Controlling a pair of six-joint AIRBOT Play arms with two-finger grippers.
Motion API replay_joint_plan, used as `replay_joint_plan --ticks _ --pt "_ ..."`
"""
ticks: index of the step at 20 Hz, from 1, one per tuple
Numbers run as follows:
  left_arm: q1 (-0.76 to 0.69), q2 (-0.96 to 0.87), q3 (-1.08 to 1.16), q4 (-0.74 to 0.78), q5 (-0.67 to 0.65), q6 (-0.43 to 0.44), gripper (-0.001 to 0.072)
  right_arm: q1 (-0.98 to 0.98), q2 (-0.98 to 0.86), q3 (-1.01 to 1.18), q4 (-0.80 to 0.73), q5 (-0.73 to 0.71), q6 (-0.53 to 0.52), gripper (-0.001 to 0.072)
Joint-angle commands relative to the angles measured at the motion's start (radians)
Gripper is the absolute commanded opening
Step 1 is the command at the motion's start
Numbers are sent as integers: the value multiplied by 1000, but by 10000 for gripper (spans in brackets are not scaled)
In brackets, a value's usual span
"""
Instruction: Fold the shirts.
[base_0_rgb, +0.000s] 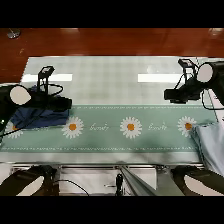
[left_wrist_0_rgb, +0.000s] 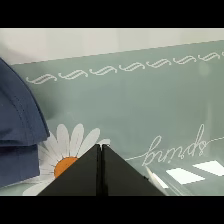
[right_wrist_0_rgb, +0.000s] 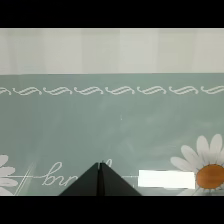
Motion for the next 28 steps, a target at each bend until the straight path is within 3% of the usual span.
replay_joint_plan --ticks 1,13,14,15,16,17,18,20,21,25,28 --pt "0 0 0 0 2 2 25 1 0 0 0 0 0 25" --pt "0 -1 0 1 2 2 26 1 0 0 1 -14 0 25" --pt "0 -1 0 13 10 2 81 1 0 0 1 -28 0 25" --pt "0 0 0 45 23 2 317 1 -1 0 -8 -63 -5 25" --pt "1 0 3 105 29 0 696 0 -2 0 -16 -98 -3 64" --pt "3 -1 12 206 42 1 707 0 -5 0 -33 -130 2 422" --pt "14 0 27 346 55 -11 706 0 -11 0 -43 -143 -11 626" --pt "84 0 63 617 89 -152 705 0 -25 -1 -51 -135 -11 629" --pt "145 0 72 681 127 -198 703 2 -30 -1 -48 -127 -11 629" --pt "447 -53 74 594 332 -270 701 41 -29 -1 -47 -130 -10 623" --pt "545 -175 74 492 338 -276 701 71 -30 -1 -47 -137 14 623"
